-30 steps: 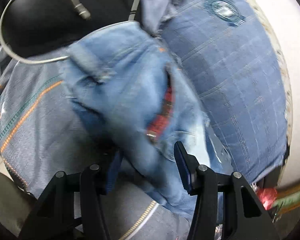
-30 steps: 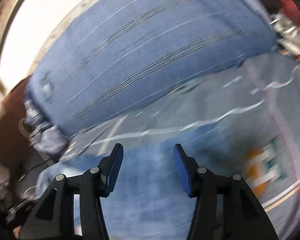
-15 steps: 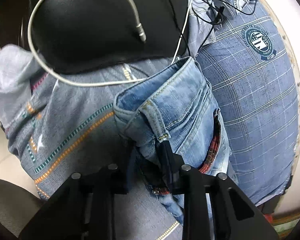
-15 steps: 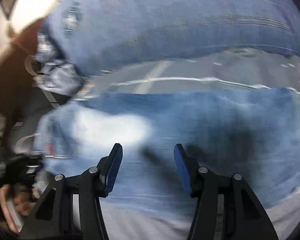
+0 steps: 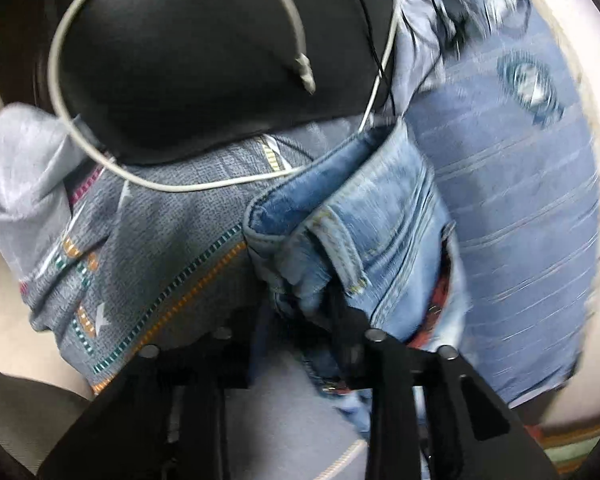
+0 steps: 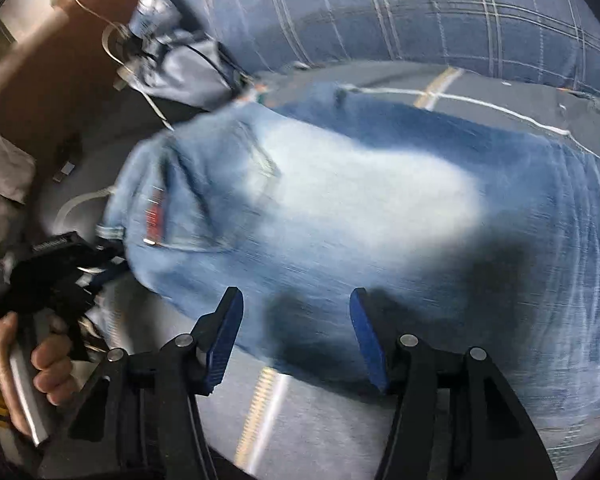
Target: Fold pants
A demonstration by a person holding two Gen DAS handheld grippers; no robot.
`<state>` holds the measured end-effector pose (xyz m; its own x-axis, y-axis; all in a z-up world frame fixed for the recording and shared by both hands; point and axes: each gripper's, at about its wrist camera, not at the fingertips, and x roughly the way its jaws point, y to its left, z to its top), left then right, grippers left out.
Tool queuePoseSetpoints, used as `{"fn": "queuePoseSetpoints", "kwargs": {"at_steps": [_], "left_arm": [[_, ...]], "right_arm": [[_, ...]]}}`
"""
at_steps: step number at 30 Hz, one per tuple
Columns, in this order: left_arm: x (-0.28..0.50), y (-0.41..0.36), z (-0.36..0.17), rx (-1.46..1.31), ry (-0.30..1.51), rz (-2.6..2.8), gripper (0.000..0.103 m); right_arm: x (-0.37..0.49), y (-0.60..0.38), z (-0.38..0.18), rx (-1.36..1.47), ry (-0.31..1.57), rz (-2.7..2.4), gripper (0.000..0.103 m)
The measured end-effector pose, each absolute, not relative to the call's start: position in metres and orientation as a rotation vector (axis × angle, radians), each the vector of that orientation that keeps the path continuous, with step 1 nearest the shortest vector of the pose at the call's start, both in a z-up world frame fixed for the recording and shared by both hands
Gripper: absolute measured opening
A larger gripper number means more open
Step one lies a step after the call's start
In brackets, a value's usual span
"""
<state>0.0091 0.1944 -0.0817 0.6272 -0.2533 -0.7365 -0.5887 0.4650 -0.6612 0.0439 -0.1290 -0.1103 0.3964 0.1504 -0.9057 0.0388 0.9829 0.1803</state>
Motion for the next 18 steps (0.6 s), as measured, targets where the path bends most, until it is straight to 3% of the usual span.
{"fn": "queuePoseSetpoints", "kwargs": {"at_steps": [6, 14, 18], "left_arm": [[0.004, 0.201, -0.09, -1.167, 0.886, 0.209, 0.035], [0.014, 0.203, -0.103, -1.218, 0.918, 0.221, 0.053], [0.02, 0.205, -0.107, -1.267, 0.905, 0.216, 0.053]], "right_arm": [[0.048, -0.107, -0.113, 0.238, 1.108, 0.155, 0.057], [0.061, -0.107, -0.145, 0.229, 1.185, 0.152, 0.058], [0.061, -0.101, -0.147, 0.191, 1.194, 0.156, 0.062]]}}
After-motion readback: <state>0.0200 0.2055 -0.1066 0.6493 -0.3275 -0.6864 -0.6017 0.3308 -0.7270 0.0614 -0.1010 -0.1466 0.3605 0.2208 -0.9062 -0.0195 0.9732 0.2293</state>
